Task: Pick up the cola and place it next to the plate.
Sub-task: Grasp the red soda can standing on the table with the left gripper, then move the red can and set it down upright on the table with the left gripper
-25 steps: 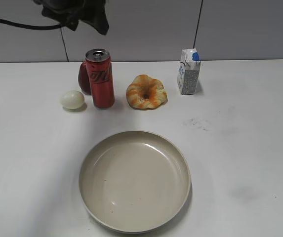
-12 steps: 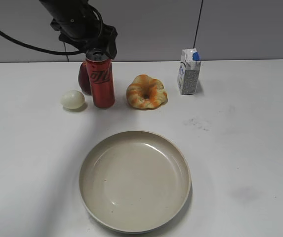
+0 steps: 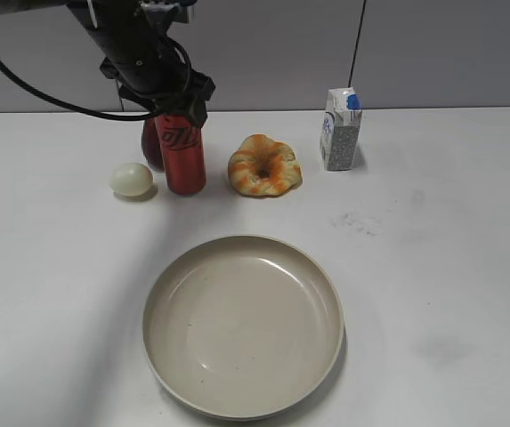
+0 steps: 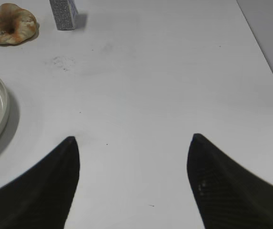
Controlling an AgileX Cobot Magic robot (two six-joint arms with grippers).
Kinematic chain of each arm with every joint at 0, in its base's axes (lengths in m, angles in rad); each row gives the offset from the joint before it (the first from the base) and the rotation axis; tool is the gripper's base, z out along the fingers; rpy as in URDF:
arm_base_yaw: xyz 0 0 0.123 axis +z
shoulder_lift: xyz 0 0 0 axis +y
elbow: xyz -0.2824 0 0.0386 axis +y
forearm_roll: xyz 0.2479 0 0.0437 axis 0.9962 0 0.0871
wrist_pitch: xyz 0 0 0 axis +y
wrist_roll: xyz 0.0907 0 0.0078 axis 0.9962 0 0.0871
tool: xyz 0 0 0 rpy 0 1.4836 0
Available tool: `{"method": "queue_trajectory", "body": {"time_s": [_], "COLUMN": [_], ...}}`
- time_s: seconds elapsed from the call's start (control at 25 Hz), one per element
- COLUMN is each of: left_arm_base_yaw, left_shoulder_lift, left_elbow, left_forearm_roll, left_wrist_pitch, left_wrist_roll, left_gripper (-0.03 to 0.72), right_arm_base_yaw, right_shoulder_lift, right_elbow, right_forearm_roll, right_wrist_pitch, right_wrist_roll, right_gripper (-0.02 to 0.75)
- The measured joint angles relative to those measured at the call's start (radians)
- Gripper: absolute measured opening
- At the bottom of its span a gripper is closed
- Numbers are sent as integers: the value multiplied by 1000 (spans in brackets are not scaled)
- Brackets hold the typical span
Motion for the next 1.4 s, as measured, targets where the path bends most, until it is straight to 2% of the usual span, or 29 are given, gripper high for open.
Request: {"method": "queue_trajectory", "body": {"time_s": [0.28, 0.4, 0.56, 0.68, 0.96, 1.2, 1.4], "left_arm_base_yaw": [-3, -33, -134, -243, -461, -543, -553], "left_shoulder_lift": [-86, -160, -230, -238, -216, -123, -39], "left_elbow": [0, -2, -9, -10, -10, -9, -9], "left_forearm_roll": [-9, -45, -83, -110, -84, -58, -51], "left_wrist_pitch": [58, 78, 81, 88, 100, 103, 99], "left_wrist_roll": [1, 1, 1, 1, 1, 1, 1], "left_gripper": [493, 493, 493, 493, 493, 493, 493], "right_arm_base_yaw": [0, 0, 0, 0, 0, 0, 0], "right_shoulder_lift": [0, 0, 0, 0, 0, 0, 0], "right_elbow": [0, 0, 0, 0, 0, 0, 0], "right_forearm_roll": [0, 0, 0, 0, 0, 0, 0], "right_wrist_pitch": [0, 0, 0, 0, 0, 0, 0], "right_wrist_roll": [0, 0, 0, 0, 0, 0, 0], "right_gripper": [536, 536, 536, 536, 536, 536, 536]}}
